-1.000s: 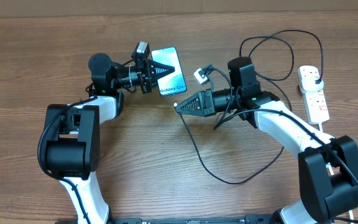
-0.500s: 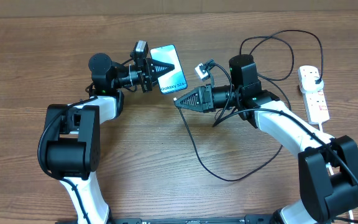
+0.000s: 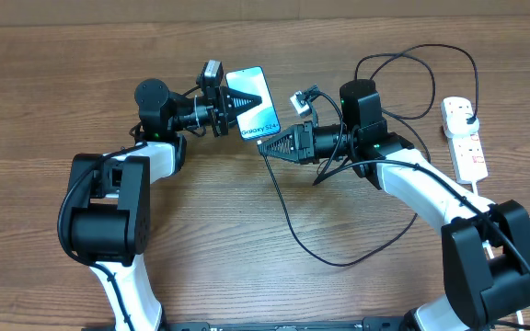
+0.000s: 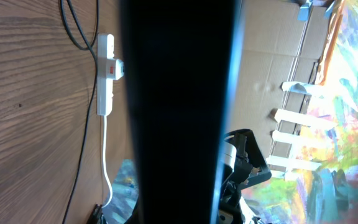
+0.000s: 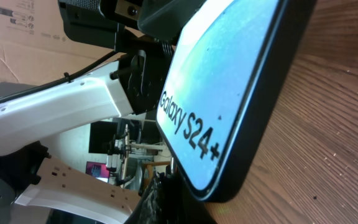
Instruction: Plug charger to phone and switch on socket
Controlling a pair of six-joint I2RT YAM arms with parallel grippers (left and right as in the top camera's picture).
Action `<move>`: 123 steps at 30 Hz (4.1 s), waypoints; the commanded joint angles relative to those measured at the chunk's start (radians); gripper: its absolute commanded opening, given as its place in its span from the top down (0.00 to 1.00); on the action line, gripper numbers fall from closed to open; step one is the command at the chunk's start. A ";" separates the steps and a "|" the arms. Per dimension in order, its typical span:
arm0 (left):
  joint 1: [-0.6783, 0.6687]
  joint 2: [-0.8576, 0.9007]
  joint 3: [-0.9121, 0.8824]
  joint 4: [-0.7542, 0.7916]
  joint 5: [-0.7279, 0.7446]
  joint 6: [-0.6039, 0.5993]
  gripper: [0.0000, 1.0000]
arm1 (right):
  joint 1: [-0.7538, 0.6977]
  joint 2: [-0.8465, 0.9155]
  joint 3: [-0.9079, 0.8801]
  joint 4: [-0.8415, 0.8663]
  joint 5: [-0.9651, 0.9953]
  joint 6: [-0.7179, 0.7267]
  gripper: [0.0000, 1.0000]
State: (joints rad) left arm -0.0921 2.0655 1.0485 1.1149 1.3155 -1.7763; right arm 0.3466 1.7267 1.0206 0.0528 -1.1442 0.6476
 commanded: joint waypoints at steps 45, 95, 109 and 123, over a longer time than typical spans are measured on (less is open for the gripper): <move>-0.008 0.004 0.022 0.011 0.000 0.038 0.96 | -0.028 -0.016 0.001 0.022 -0.025 0.041 0.96; -0.022 0.004 0.022 0.013 -0.007 0.035 0.95 | -0.028 -0.016 0.001 0.022 -0.001 0.068 0.96; -0.022 0.004 0.022 0.015 0.005 0.038 0.96 | -0.028 -0.016 0.001 0.029 0.026 0.087 0.96; -0.022 0.004 0.022 0.019 0.016 0.049 0.95 | -0.047 -0.016 0.001 0.042 0.037 0.112 0.96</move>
State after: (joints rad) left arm -0.1051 2.0655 1.0485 1.1210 1.2976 -1.7683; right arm 0.3202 1.7267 1.0206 0.0795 -1.1469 0.7444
